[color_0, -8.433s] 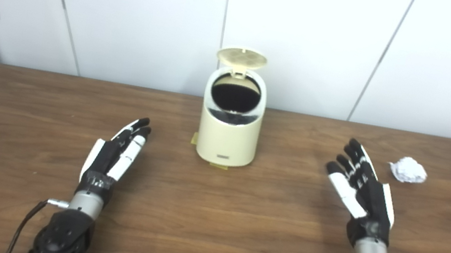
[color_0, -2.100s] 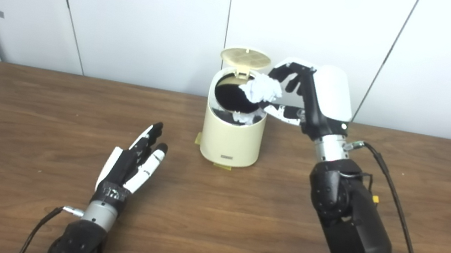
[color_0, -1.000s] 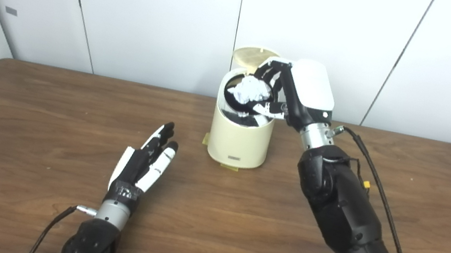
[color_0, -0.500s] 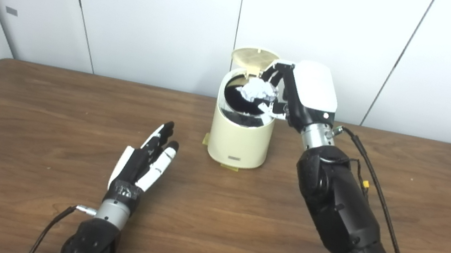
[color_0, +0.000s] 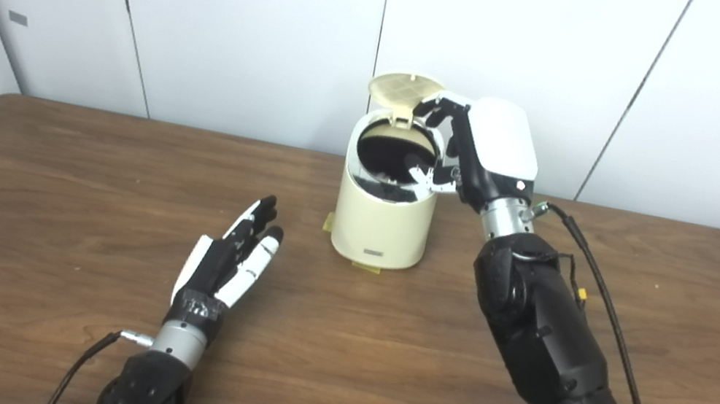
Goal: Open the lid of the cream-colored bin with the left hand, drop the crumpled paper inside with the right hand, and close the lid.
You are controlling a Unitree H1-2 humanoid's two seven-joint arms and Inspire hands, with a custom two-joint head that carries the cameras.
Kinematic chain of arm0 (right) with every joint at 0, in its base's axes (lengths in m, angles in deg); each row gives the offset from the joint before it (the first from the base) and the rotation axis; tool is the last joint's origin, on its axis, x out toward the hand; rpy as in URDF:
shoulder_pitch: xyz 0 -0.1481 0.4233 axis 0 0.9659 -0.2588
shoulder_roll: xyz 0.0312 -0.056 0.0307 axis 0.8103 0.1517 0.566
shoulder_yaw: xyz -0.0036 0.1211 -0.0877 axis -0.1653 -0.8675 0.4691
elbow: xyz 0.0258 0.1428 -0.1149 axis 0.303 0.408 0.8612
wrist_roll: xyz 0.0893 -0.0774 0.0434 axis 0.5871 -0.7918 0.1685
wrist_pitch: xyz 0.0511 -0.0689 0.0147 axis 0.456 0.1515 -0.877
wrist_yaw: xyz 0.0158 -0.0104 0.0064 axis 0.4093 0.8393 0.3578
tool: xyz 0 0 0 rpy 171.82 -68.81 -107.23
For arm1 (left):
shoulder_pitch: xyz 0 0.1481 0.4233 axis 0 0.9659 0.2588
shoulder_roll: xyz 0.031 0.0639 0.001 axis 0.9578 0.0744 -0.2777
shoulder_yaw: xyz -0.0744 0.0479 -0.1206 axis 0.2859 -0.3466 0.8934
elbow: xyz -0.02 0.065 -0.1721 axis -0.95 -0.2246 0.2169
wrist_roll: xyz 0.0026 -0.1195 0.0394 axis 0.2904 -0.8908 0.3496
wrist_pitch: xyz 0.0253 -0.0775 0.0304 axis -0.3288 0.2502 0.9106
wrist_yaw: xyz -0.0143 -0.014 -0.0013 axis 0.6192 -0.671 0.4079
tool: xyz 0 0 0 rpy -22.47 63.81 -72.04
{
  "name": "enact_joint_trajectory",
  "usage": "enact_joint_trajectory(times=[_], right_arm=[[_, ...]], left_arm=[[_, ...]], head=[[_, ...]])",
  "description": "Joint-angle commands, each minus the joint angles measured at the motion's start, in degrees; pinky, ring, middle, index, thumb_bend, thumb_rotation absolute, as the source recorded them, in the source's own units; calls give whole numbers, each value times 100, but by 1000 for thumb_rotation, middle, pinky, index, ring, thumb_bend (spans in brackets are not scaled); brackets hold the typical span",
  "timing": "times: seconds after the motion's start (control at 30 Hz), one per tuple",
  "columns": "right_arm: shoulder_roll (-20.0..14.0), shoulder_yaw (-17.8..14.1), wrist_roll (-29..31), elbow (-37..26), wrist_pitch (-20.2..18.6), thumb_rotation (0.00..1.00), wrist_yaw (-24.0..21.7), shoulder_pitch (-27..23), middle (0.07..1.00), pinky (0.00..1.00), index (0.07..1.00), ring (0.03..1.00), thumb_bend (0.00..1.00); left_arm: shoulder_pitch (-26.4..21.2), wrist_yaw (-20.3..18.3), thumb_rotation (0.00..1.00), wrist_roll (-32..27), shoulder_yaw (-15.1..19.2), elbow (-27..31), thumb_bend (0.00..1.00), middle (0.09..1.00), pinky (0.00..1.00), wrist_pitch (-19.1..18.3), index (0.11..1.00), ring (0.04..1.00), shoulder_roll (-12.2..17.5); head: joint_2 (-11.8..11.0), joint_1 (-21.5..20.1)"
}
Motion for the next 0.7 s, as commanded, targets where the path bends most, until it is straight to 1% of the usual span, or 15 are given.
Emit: enact_joint_trajectory(times=[0.0, 0.23, 0.33, 0.37, 0.4, 0.43, 0.47, 0.53, 0.67], right_arm=[[-108, -24, -7, -74, -37, 128, -48, -140, 635, 232, 605, 376, 1000], [-132, -35, 11, -116, -39, 138, -110, -122, 649, 250, 609, 402, 1000], [-137, -89, 94, -147, 33, 106, -59, -99, 574, 243, 602, 371, 990], [-134, -132, 161, -165, 93, 43, -8, -80, 543, 282, 582, 387, 944], [-128, -180, 228, -175, 173, 22, 86, -58, 518, 310, 565, 381, 733], [-124, -220, 271, -179, 282, 11, 234, -36, 505, 337, 551, 380, 626], [-121, -259, 322, -191, 403, 4, 372, -10, 497, 330, 529, 384, 550], [-111, -333, 401, -238, 578, 1, 543, 36, 498, 334, 508, 388, 512], [-68, -537, 650, -472, 762, 0, 636, 135, 508, 308, 504, 391, 497]], left_arm=[[-203, 63, 697, -5, 16, 183, 405, 961, 1000, 147, 998, 1000, -12], [-223, 55, 671, -36, 19, 152, 410, 962, 1000, 199, 1000, 1000, -26], [-230, 62, 669, -24, 18, 143, 412, 964, 1000, 192, 1000, 1000, -32], [-227, 68, 669, -17, 17, 152, 413, 963, 1000, 177, 1000, 999, -39], [-228, 75, 669, -9, 16, 152, 411, 962, 1000, 174, 1000, 998, -44], [-228, 79, 670, -2, 16, 138, 409, 960, 1000, 192, 1000, 996, -43], [-232, 80, 672, 5, 14, 122, 410, 959, 1000, 208, 1000, 995, -39], [-245, 83, 677, 14, 14, 76, 408, 959, 1000, 241, 1000, 995, -33], [-270, 75, 684, 0, 7, 16, 409, 954, 1000, 282, 1000, 991, -41]], head=[[10, 11], [10, 11], [2, -20], [2, -20], [4, -20], [4, -20], [-1, -25], [-6, -36], [-23, -47]])
